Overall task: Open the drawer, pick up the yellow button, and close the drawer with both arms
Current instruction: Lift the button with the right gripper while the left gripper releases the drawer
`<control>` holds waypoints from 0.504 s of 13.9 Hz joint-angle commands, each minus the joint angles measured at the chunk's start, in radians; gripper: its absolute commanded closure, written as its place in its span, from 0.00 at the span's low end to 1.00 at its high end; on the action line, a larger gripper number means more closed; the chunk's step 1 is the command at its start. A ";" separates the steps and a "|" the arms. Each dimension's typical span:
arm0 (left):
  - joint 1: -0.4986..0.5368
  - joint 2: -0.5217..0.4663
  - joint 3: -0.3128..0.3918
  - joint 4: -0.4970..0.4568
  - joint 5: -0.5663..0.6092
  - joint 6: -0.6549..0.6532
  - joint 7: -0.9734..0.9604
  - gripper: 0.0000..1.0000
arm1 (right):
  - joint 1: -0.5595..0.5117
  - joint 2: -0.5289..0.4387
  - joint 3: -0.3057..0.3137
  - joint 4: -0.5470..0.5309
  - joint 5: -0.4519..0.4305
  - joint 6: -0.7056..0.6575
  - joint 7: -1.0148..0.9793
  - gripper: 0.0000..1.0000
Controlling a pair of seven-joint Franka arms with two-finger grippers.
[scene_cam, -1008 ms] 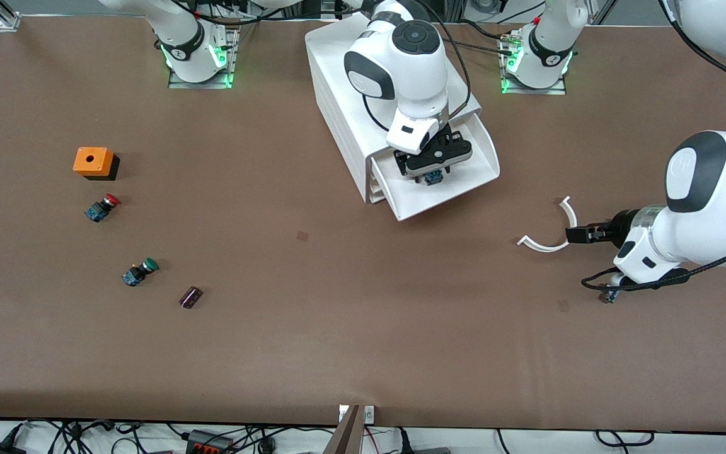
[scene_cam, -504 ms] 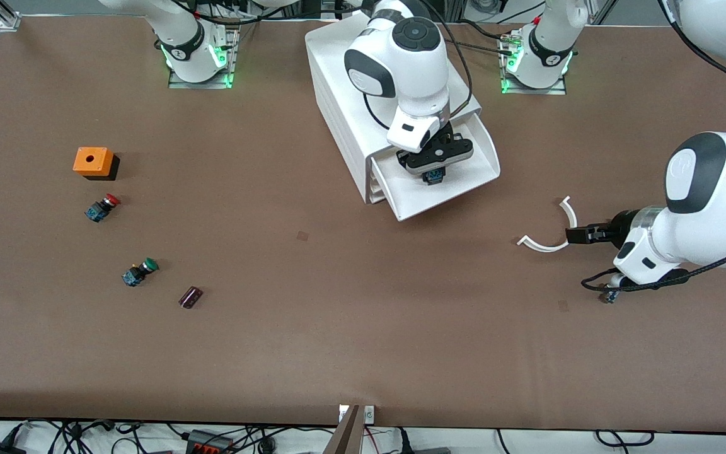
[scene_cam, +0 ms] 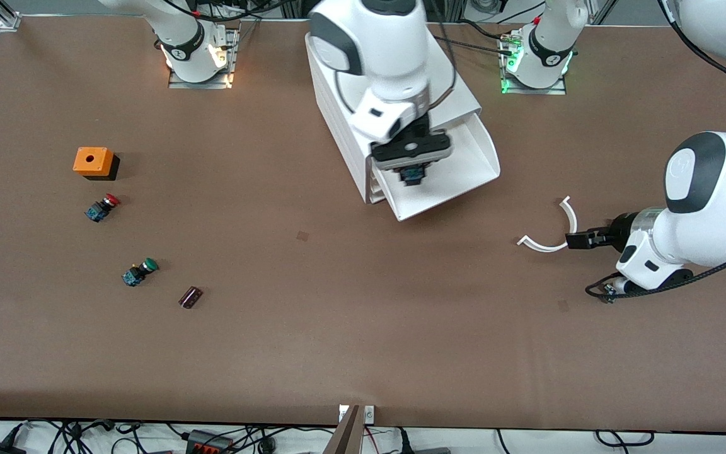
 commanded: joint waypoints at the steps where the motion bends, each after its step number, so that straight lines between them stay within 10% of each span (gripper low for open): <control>1: -0.015 -0.012 -0.008 -0.014 0.028 0.054 -0.062 0.00 | -0.146 -0.061 0.022 -0.040 -0.003 -0.117 -0.112 1.00; 7: -0.157 -0.021 -0.010 -0.126 0.028 0.238 -0.333 0.00 | -0.380 -0.174 0.022 -0.348 0.020 -0.137 -0.501 1.00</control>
